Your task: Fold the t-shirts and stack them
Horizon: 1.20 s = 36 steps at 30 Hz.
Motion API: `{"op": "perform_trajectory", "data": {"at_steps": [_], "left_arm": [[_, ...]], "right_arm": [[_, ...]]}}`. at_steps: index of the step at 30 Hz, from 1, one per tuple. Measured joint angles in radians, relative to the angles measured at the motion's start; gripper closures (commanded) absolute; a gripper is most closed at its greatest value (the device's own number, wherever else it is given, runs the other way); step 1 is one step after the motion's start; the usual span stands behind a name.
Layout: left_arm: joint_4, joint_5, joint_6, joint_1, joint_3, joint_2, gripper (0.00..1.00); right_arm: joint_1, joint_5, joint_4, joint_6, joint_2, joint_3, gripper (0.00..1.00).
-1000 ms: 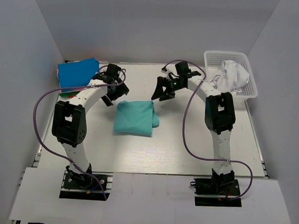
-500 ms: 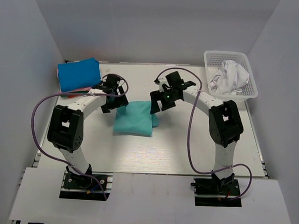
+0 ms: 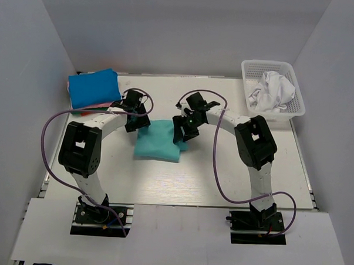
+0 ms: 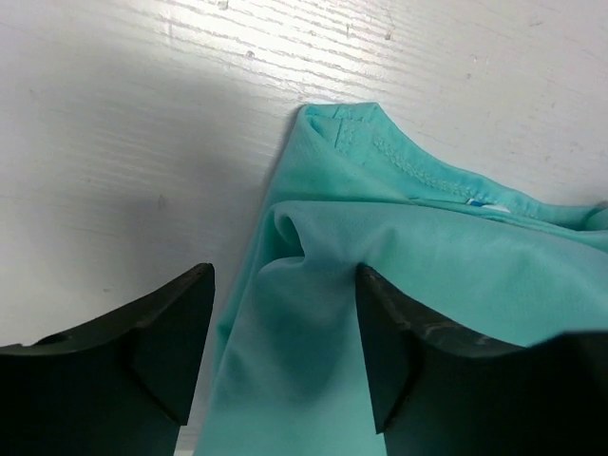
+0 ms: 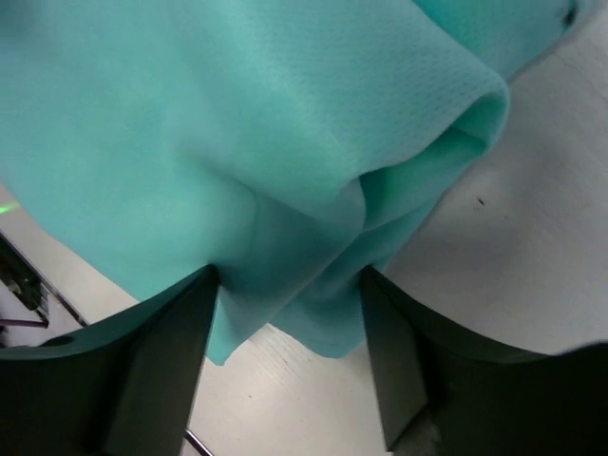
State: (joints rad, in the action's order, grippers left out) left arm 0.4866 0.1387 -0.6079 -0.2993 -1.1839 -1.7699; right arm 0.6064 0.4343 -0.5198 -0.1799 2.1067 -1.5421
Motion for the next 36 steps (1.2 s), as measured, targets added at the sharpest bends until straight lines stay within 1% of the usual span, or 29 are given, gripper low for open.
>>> {"op": "perform_trajectory", "data": {"at_steps": [2, 3, 4, 5, 6, 8, 9, 10, 12, 13, 15, 16, 19, 21, 24, 28, 30, 31, 32, 34, 35, 36], "left_arm": [[-0.007, -0.009, -0.001, 0.000, 0.000, -0.011, 0.39], [-0.010, -0.014, -0.003, 0.000, 0.000, -0.016, 0.48], [-0.017, -0.019, -0.006, 0.000, 0.000, -0.021, 0.51], [-0.022, -0.022, -0.007, 0.000, 0.000, -0.024, 0.54], [-0.026, -0.025, -0.007, 0.000, 0.000, -0.026, 0.62], [-0.033, -0.032, -0.008, 0.000, -0.001, -0.027, 0.70], [-0.040, -0.038, -0.007, 0.000, -0.001, -0.027, 0.78], [-0.046, -0.042, -0.009, 0.000, -0.001, -0.027, 0.80], [-0.050, -0.050, -0.008, 0.000, -0.001, -0.027, 0.86], [-0.052, -0.055, -0.007, 0.000, -0.001, -0.027, 0.91], [-0.055, -0.065, -0.012, 0.000, 0.000, -0.027, 0.95], [-0.057, -0.069, -0.013, 0.000, 0.002, -0.027, 1.00], [-0.076, -0.079, -0.034, 0.000, 0.035, -0.021, 1.00], [-0.079, -0.083, -0.056, 0.003, 0.062, -0.016, 1.00], [-0.085, -0.082, -0.106, 0.009, 0.105, 0.000, 1.00], [-0.053, -0.029, -0.174, 0.010, 0.113, 0.019, 1.00], [-0.037, 0.000, -0.206, 0.010, 0.113, 0.028, 1.00], [-0.032, 0.010, -0.219, 0.010, 0.113, 0.031, 1.00], [-0.026, 0.015, -0.230, 0.010, 0.112, 0.033, 1.00], [-0.012, 0.028, -0.247, 0.010, 0.108, 0.032, 1.00], [-0.004, 0.034, -0.251, 0.010, 0.105, 0.032, 1.00], [0.004, 0.039, -0.256, 0.010, 0.100, 0.032, 1.00]], "right_arm": [[0.002, 0.008, 0.003, -0.010, 0.000, -0.007, 0.40], [0.005, 0.011, 0.006, -0.013, 0.000, -0.011, 0.57], [0.008, 0.011, 0.008, -0.013, 0.000, -0.016, 0.67], [0.011, 0.010, 0.009, -0.017, 0.000, -0.021, 0.83], [0.012, 0.010, 0.011, -0.022, 0.000, -0.025, 0.86], [0.015, 0.016, 0.020, -0.039, 0.000, -0.031, 0.93], [0.016, 0.021, 0.023, -0.047, 0.000, -0.033, 0.99], [0.016, 0.029, 0.026, -0.050, 0.000, -0.036, 1.00], [0.016, 0.055, 0.031, -0.062, 0.000, -0.048, 1.00], [0.015, 0.072, 0.035, -0.070, 0.002, -0.056, 1.00], [0.014, 0.111, 0.062, -0.085, 0.002, -0.070, 1.00], [0.013, 0.133, 0.080, -0.096, 0.002, -0.073, 1.00], [0.010, 0.204, 0.173, -0.146, 0.002, -0.066, 1.00], [0.003, 0.249, 0.275, -0.194, -0.006, -0.027, 1.00], [-0.005, 0.312, 0.433, -0.279, -0.035, 0.097, 1.00], [-0.027, 0.348, 0.583, -0.375, -0.056, 0.263, 0.99], [-0.045, 0.359, 0.643, -0.421, -0.066, 0.348, 0.87], [-0.056, 0.364, 0.660, -0.433, -0.068, 0.378, 0.75], [-0.067, 0.369, 0.664, -0.439, -0.068, 0.394, 0.60], [-0.082, 0.385, 0.679, -0.445, -0.068, 0.405, 0.53], [-0.089, 0.394, 0.692, -0.443, -0.068, 0.405, 0.47], [-0.096, 0.408, 0.706, -0.439, -0.068, 0.405, 0.36]]}}
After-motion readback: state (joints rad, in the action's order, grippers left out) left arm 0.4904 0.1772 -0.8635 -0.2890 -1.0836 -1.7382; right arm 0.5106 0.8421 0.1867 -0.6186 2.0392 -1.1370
